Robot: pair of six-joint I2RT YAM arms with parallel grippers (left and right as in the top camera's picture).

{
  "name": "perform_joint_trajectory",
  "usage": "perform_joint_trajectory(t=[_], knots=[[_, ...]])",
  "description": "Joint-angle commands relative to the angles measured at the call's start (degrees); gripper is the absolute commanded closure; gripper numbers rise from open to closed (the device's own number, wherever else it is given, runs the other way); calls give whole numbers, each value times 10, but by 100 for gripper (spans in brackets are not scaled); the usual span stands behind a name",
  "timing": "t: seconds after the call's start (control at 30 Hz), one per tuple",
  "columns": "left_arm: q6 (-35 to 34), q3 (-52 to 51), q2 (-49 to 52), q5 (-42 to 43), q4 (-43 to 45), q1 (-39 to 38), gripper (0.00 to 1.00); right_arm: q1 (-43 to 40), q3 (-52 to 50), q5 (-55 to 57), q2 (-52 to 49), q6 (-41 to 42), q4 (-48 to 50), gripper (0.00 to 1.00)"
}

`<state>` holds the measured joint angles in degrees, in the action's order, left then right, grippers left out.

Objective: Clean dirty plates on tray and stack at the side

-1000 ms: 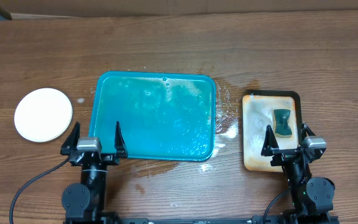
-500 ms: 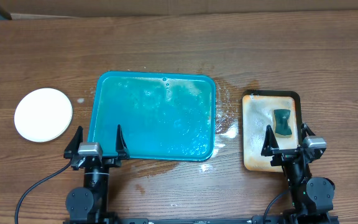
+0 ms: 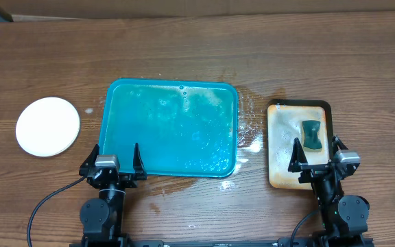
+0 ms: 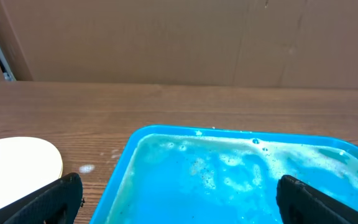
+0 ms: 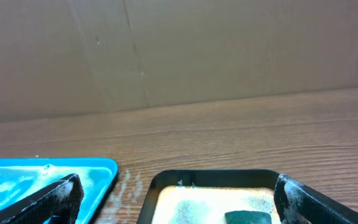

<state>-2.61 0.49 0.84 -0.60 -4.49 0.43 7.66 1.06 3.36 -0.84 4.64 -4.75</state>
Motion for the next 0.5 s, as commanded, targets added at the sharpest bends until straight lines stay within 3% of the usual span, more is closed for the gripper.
perform_joint_trajectory(t=[0.0,0.47], knots=[[12,-2,-7,7,0,4,0,4,-6,0,7,-2,2,0],[9,-2,-6,6,0,4,0,4,-6,0,7,-2,2,0]])
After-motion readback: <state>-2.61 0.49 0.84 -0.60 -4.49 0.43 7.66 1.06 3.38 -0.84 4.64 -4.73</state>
